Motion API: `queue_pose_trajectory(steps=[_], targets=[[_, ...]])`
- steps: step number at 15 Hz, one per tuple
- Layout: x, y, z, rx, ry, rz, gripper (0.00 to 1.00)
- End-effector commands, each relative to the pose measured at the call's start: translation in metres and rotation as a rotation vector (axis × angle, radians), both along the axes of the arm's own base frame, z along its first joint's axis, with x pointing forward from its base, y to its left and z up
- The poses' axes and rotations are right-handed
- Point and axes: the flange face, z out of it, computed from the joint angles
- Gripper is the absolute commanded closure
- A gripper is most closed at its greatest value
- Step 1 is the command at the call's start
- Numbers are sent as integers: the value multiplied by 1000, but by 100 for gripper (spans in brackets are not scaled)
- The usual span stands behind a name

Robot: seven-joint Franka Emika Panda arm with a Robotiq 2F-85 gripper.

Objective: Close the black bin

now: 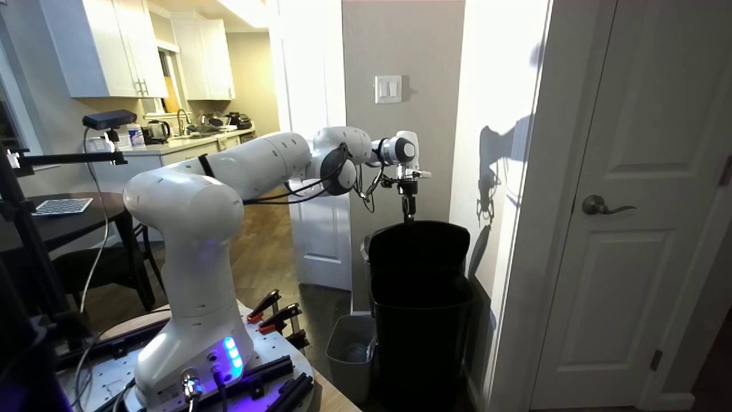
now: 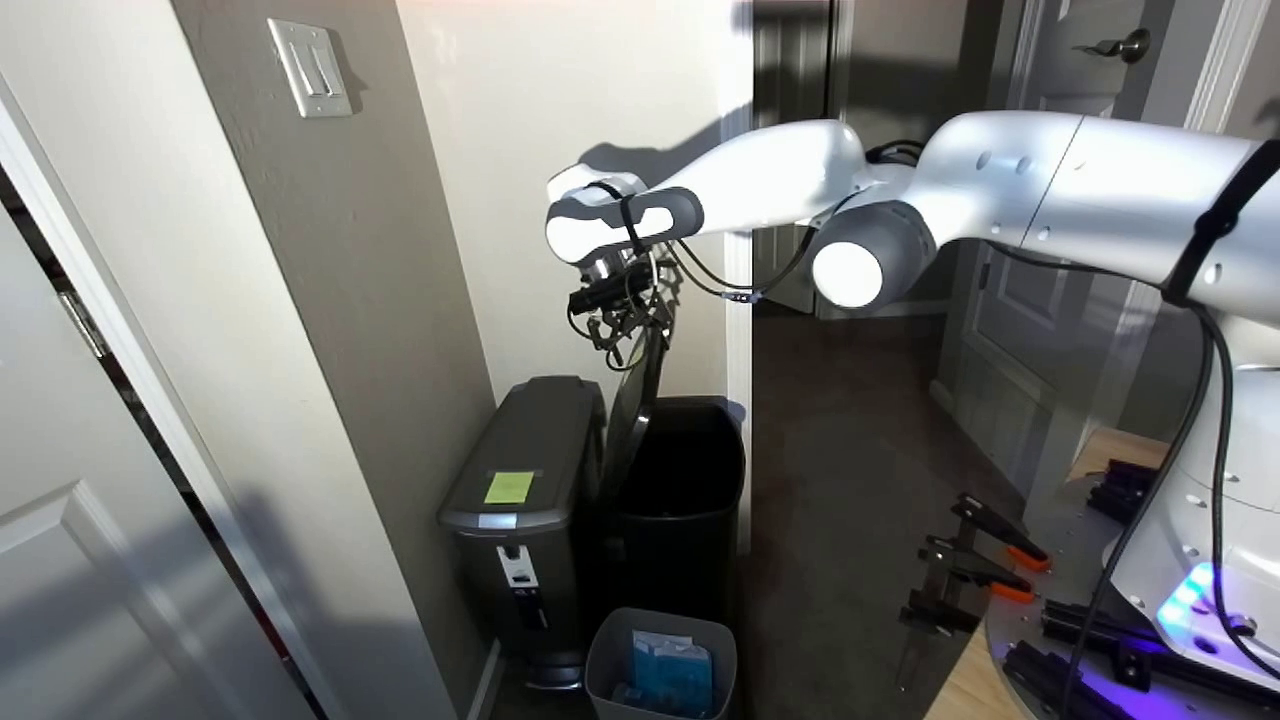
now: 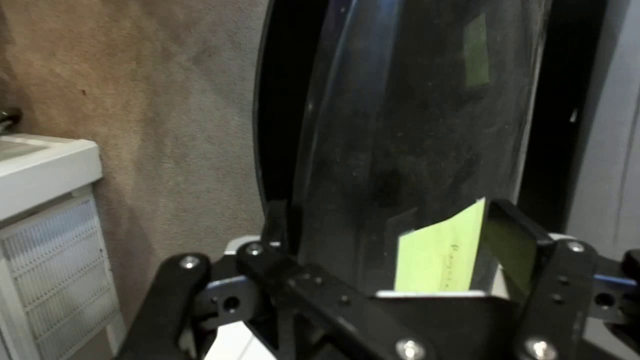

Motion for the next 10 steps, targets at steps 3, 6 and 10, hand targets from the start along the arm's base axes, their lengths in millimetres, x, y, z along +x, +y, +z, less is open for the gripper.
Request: queue_pose_trajectory(steps=[3, 6, 10], targets=[[-20, -19, 3, -46, 150, -94, 0], [-25, -22, -2, -35, 192, -94, 0], [-23, -16, -4, 1, 184, -81, 0]])
